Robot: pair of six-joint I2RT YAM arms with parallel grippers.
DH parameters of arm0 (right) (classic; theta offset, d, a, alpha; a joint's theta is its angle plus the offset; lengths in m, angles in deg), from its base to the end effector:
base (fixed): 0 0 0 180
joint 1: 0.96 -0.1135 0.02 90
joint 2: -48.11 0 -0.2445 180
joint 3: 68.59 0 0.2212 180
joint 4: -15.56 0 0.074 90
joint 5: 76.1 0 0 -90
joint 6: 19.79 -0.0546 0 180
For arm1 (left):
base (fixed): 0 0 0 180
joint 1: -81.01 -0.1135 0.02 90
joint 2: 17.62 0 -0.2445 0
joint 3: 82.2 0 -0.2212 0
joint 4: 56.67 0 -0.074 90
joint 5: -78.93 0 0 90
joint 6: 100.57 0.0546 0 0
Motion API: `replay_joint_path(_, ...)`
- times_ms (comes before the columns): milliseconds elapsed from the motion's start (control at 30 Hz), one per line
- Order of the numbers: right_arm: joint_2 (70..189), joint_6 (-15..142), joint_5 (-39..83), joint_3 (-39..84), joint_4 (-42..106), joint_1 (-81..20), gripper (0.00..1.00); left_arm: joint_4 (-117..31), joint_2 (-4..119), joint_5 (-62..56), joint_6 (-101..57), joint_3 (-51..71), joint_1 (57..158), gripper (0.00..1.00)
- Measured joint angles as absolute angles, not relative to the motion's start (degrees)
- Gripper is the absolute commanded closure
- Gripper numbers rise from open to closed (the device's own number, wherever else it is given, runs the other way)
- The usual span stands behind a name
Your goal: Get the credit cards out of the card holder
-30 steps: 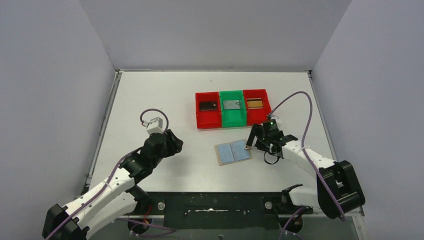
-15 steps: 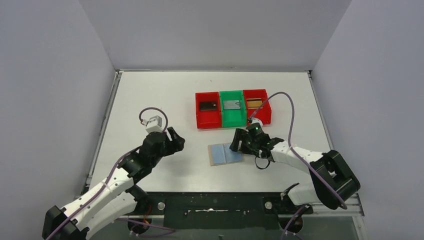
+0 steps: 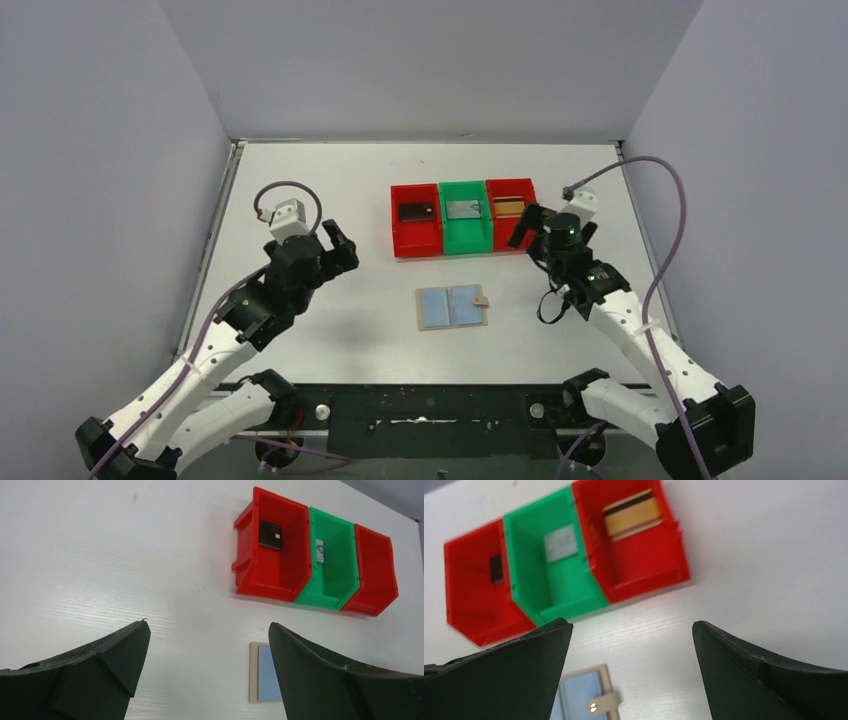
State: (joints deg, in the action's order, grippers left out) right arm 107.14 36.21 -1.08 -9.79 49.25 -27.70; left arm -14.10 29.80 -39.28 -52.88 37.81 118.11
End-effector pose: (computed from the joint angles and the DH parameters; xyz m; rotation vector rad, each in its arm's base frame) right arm 0.2033 0.0866 0.2515 0.2869 2.1399 0.3356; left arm 0.1561 -0.0857 0.2806 -0.3854 2.0088 -0.3553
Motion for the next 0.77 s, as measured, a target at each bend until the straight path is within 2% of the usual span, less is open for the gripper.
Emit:
replay_joint_path(33, 106.1, 37.3, -2.6, -8.5, 49.5, -24.9, 0.0, -13.1, 29.8, -40.5, -52.5, 36.4, 118.1, 0.08)
replay_joint_path(267, 100.5, 42.7, -6.7, -7.0, 50.1, -15.7, 0.02, -7.6, 29.3, -47.3, -50.3, 29.7, 118.1, 0.07)
replay_joint_path(767, 100.2, 45.2, -6.2, -2.5, 55.9, -14.8, 0.02, -1.7, 29.5, -53.5, -50.4, 28.3, 118.1, 0.06)
